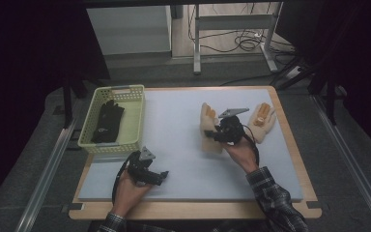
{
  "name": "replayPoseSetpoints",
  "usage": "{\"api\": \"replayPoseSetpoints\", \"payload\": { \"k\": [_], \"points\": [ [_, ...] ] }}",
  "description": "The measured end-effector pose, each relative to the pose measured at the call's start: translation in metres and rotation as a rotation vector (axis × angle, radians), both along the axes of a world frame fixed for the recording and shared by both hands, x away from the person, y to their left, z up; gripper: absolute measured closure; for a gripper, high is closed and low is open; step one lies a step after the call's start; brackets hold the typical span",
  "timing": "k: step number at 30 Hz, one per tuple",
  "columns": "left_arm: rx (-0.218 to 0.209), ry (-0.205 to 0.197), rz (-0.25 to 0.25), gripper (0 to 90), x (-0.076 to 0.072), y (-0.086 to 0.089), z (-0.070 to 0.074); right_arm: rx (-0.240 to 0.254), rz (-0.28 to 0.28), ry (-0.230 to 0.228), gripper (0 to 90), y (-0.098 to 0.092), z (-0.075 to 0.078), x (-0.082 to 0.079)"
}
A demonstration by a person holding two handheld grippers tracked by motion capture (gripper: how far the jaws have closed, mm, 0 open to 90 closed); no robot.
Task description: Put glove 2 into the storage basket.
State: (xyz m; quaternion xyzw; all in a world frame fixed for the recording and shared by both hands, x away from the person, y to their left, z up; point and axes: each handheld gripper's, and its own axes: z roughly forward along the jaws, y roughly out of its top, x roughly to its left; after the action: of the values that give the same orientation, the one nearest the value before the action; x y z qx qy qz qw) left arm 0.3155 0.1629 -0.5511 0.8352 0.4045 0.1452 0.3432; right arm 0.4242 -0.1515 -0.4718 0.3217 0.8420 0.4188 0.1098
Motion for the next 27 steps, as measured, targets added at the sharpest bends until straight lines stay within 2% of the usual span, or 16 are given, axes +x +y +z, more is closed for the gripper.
{"api": "replayPoseSetpoints", "payload": {
  "k": [1, 2, 3, 5, 9, 11, 13, 14, 16, 17, 18, 21, 22, 23, 25, 27],
  "points": [
    [0.0, 0.0, 0.0, 0.0, 0.0, 0.0, 0.0, 0.0, 0.0, 0.0, 62.2, 0.0, 0.0, 0.0],
    [0.002, -0.001, -0.001, 0.0, 0.0, 0.0, 0.0, -0.005, 0.015, -0.003, 62.0, 0.005, -0.002, -0.012],
    [0.002, -0.001, -0.001, 0.0, 0.0, 0.0, 0.0, -0.005, 0.015, -0.003, 62.0, 0.005, -0.002, -0.012],
    [0.002, 0.001, -0.002, 0.0, 0.0, 0.0, 0.0, -0.02, 0.033, -0.004, 61.6, 0.013, -0.008, -0.026],
    [0.003, 0.0, -0.002, 0.0, 0.0, 0.0, 0.0, -0.035, 0.038, 0.003, 60.1, 0.02, -0.02, -0.035],
    [0.002, -0.001, -0.001, 0.0, 0.0, 0.0, 0.0, -0.055, 0.012, -0.015, 53.6, 0.024, -0.035, -0.039],
    [0.001, -0.001, -0.001, 0.0, 0.0, 0.0, 0.0, -0.077, -0.002, 0.003, 42.7, 0.027, -0.044, -0.038],
    [0.001, -0.001, -0.001, 0.0, 0.0, 0.0, 0.0, -0.077, -0.002, 0.003, 42.7, 0.027, -0.044, -0.038],
    [0.001, -0.001, -0.001, 0.0, 0.0, 0.0, 0.0, -0.1, -0.006, 0.022, 31.7, 0.029, -0.052, -0.037],
    [0.001, -0.001, -0.001, 0.0, 0.0, 0.0, 0.0, -0.1, -0.006, 0.022, 31.7, 0.029, -0.052, -0.037],
    [0.002, -0.001, -0.001, 0.0, 0.0, 0.0, 0.0, -0.086, -0.006, 0.007, 27.8, 0.024, -0.046, -0.038],
    [0.002, -0.001, -0.001, 0.0, 0.0, 0.0, 0.0, -0.069, -0.008, -0.006, 26.9, 0.017, -0.037, -0.04],
    [0.004, -0.001, -0.003, 0.0, 0.0, 0.0, 0.0, -0.075, -0.007, -0.018, 28.0, 0.009, -0.029, -0.043],
    [0.004, -0.002, -0.003, 0.0, 0.0, 0.0, 0.0, -0.082, -0.012, -0.029, 34.3, 0.005, -0.027, -0.046],
    [0.002, -0.001, -0.002, 0.0, 0.0, 0.0, 0.0, -0.098, 0.003, -0.049, 49.9, -0.005, -0.025, -0.052],
    [0.002, -0.001, -0.001, 0.0, 0.0, 0.0, 0.0, -0.117, 0.008, -0.043, 65.6, -0.015, -0.027, -0.056]
  ]
}}
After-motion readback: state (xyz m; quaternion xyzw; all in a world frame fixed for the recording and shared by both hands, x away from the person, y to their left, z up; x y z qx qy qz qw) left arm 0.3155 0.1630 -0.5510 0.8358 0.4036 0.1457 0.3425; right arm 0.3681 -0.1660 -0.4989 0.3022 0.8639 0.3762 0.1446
